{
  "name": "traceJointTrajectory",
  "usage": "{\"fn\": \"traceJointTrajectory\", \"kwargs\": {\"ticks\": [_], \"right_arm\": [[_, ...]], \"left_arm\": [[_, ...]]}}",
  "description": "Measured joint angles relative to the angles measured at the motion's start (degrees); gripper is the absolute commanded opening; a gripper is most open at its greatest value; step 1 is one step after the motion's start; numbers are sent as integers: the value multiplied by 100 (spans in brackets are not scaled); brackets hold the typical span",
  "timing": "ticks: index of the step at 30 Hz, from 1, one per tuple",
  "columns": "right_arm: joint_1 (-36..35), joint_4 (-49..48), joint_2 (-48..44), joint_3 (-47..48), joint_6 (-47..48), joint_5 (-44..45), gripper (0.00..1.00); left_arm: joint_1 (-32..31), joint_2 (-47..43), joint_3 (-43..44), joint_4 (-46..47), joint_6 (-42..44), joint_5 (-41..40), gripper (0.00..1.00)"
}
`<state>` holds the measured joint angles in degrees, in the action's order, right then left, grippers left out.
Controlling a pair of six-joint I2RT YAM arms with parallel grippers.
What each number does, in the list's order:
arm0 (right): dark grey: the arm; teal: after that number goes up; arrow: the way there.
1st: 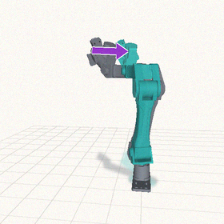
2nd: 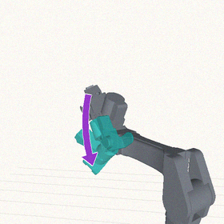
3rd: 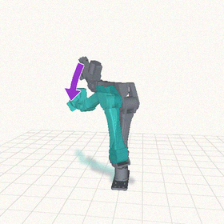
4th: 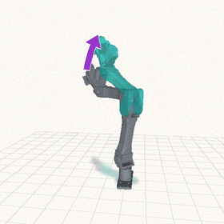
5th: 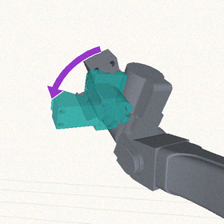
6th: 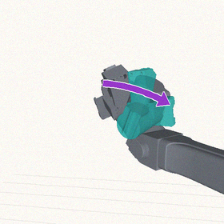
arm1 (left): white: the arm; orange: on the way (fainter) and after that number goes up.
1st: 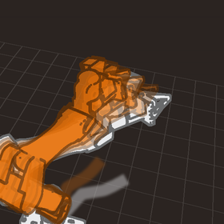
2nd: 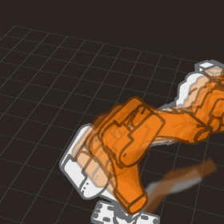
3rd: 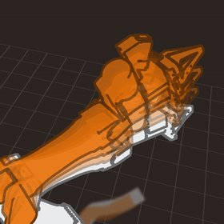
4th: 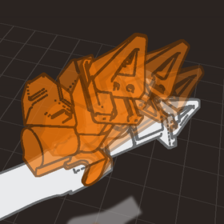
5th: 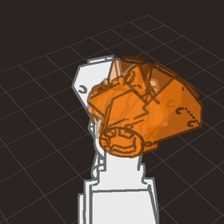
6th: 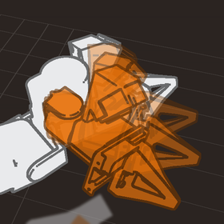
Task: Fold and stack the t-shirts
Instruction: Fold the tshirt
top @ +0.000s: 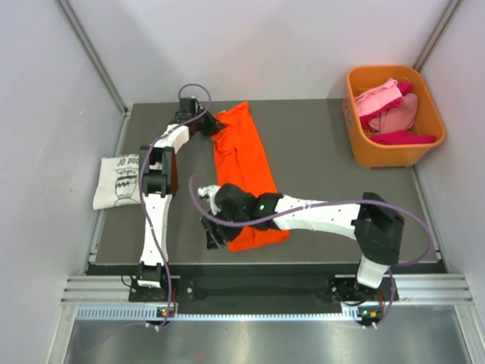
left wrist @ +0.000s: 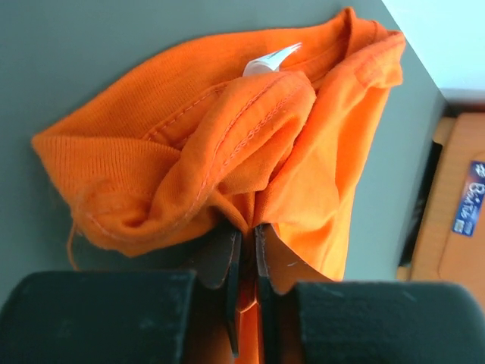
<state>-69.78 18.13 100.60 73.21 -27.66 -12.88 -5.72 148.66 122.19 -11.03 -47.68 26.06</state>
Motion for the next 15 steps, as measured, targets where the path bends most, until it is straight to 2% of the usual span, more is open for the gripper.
{"fn": "traceJointTrajectory", "kwargs": {"ticks": [4,5,7,8,11,12,14,15], "right_arm": [[955,35,-435,-190,24,-313,55],[1281,35,-588,-273,46,-372,55],[1880,39,-841,-378,83,-455,55],[2282,37,-946,-391,111,-531,55],[3093,7,-1012,-389,205,-713,54],[3342,13,-984,-387,232,-778,54],[3676,35,-866,-345,284,-905,54],[3823,70,-717,-249,310,-1014,55]], "left_arm": [[28,0,-144,308,31,210,19],[33,0,-160,339,39,225,29],[46,-2,-195,437,50,284,38],[59,-9,-212,505,46,319,48],[72,-153,-446,789,11,404,60],[81,-216,-553,852,-4,428,75],[114,-378,-778,1045,-22,511,79],[129,-448,-855,1049,-4,479,85]]}}
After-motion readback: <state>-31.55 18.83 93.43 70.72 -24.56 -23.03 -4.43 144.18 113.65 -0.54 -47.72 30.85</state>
